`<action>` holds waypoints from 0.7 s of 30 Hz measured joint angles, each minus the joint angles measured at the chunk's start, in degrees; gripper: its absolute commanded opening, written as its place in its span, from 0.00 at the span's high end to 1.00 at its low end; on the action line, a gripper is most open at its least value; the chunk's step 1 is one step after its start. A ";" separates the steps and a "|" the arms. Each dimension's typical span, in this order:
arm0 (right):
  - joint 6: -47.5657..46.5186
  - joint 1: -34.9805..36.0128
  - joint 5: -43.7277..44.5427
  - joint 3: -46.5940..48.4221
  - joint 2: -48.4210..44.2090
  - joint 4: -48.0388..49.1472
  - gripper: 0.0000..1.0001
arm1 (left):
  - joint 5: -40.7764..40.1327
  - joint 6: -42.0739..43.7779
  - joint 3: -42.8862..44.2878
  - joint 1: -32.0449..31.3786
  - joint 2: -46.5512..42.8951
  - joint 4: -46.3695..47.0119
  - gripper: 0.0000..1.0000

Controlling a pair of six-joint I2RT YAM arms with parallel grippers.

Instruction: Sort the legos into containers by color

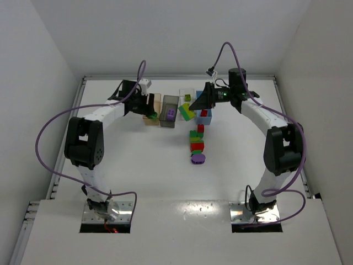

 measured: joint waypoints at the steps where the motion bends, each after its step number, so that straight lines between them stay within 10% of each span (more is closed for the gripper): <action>1: 0.02 0.00 -0.02 0.00 0.00 -0.02 0.94 | -0.22 -0.15 0.11 -0.09 0.13 -0.17 0.27; 5: 0.02 0.00 -0.04 0.04 0.00 0.00 0.94 | 4.28 -0.92 -0.07 0.55 -0.22 0.48 0.29; 15: 4.81 0.37 -1.88 0.17 0.81 5.20 0.94 | 55.45 -12.74 -5.60 5.73 -6.08 16.15 0.32; 21: 11.06 1.60 -3.32 0.66 2.58 11.76 0.94 | 66.23 -12.52 -5.62 1.79 -6.78 13.16 0.32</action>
